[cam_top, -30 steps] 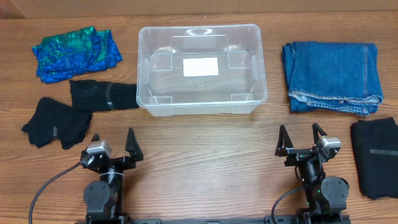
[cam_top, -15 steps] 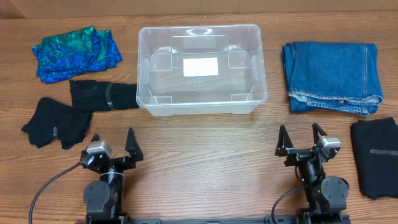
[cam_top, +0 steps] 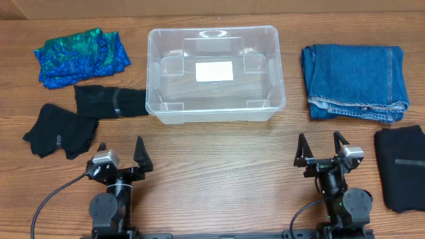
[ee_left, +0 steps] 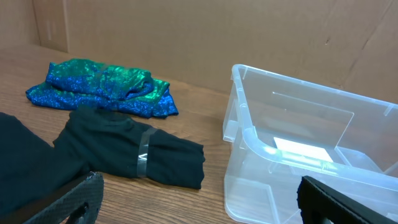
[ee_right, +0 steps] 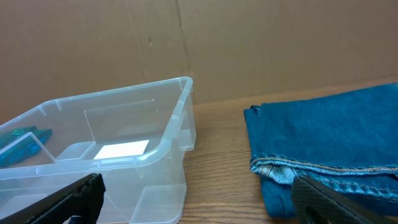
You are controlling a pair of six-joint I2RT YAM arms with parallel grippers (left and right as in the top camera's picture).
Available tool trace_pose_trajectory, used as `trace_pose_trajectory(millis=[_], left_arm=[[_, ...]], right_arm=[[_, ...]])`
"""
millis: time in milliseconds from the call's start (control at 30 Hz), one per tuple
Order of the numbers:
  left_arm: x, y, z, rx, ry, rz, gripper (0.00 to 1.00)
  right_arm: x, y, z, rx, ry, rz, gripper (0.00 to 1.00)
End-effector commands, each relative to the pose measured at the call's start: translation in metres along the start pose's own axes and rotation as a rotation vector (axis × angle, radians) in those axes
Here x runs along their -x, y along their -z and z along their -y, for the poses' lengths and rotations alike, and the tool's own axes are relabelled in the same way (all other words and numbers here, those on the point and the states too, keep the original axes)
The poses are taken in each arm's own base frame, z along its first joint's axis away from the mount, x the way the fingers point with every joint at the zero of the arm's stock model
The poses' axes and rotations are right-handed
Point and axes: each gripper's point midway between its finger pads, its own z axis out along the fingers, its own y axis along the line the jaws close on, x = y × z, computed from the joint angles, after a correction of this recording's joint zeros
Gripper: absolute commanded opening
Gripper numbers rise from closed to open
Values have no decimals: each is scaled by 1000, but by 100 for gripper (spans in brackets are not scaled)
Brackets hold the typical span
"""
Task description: Pack container
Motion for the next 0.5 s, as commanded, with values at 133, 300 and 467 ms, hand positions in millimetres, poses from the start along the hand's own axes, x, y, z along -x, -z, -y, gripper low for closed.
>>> trace_pose_trajectory(millis=[133,300,467], left_arm=[[0,0,4,-19,-26,6,100],[22,7,41,-220,-29,73,100],[108,22,57,-194,-83,91,100]], right_arm=[[-1,0,3,-13,4,8,100],[-1,0,3,-13,4,8,100],[-1,0,3,-13,4,8,100]])
